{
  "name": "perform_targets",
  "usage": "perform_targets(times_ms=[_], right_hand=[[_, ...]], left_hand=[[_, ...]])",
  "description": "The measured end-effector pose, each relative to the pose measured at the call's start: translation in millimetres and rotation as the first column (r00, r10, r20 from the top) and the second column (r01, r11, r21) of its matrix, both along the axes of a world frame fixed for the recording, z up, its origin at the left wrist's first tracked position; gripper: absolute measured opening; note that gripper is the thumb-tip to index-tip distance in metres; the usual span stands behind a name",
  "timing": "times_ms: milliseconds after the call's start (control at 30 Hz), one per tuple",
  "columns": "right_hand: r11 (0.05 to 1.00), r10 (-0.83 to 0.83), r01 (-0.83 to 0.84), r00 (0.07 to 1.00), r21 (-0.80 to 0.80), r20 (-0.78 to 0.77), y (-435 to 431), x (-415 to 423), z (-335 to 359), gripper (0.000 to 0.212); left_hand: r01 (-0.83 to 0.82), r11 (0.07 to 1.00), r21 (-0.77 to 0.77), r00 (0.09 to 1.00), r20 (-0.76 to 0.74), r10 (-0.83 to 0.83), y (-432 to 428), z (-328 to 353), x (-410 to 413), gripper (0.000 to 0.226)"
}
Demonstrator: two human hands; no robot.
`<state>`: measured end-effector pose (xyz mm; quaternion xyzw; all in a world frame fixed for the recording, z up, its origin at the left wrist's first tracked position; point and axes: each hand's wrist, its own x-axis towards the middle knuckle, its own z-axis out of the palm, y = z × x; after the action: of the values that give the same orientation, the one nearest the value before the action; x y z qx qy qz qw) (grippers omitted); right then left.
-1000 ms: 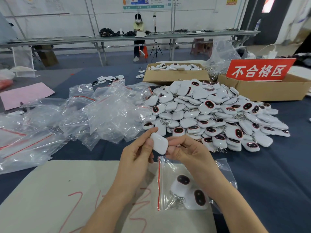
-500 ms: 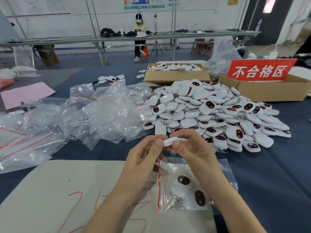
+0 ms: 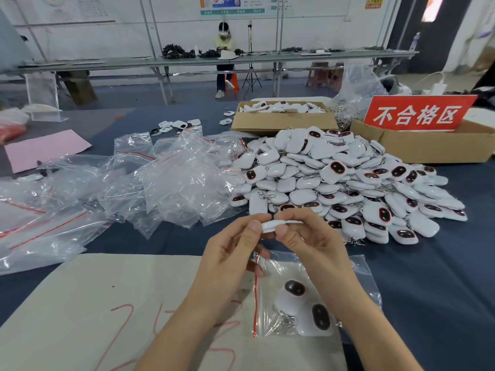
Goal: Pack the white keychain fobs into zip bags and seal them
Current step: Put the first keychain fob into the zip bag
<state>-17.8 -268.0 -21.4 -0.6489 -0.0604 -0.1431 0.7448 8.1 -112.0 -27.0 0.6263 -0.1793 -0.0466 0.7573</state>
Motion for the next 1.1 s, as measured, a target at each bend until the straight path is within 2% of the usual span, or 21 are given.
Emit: perform_targets(times_ms=[100, 300, 433, 467, 567, 667, 833, 1100], right_hand=[[1.000, -0.021, 0.020, 1.000, -0.018, -0.006, -1, 0, -1, 0.010], [0.999, -0.045, 0.045, 0.999, -0.018, -0.015, 0, 2, -4, 0.015], [0.999, -0.045, 0.044, 0.998, -0.029, -0.051, 1, 4, -5, 0.016], [0.999, -0.047, 0.046, 0.997, -0.023, -0.062, 2, 4, -4, 0.017], [0.996, -0.084, 0.079, 0.991, -0.051, -0.101, 3, 6, -2, 0.019], [0.992, -0.112, 0.103, 0.985, -0.076, -0.132, 4, 8, -3, 0.025], [0.991, -0.087, 0.072, 0.987, -0.113, -0.134, 4, 7, -3, 0.019], [0.992, -0.069, 0.056, 0.991, -0.110, -0.116, 2, 5, 1, 0.022]], left_hand=[[-0.027, 1.000, 0.009, 1.000, -0.006, 0.027, -2, -1, 0, 0.025], [-0.053, 0.998, 0.022, 0.998, -0.014, 0.054, -5, -3, -1, 0.026], [-0.046, 0.999, -0.010, 0.994, -0.097, 0.045, -7, -5, 2, 0.021], [-0.052, 0.999, -0.010, 0.994, -0.101, 0.051, -6, -6, 4, 0.026], [-0.089, 0.993, 0.076, 0.996, -0.011, 0.090, -1, -7, 8, 0.044], [-0.133, 0.983, 0.124, 0.990, 0.065, 0.126, 0, -9, 9, 0.035], [-0.200, 0.968, 0.152, 0.977, 0.105, 0.186, 0, -11, 8, 0.016], [-0.209, 0.972, 0.105, 0.974, 0.112, 0.198, 2, -8, 8, 0.018]])
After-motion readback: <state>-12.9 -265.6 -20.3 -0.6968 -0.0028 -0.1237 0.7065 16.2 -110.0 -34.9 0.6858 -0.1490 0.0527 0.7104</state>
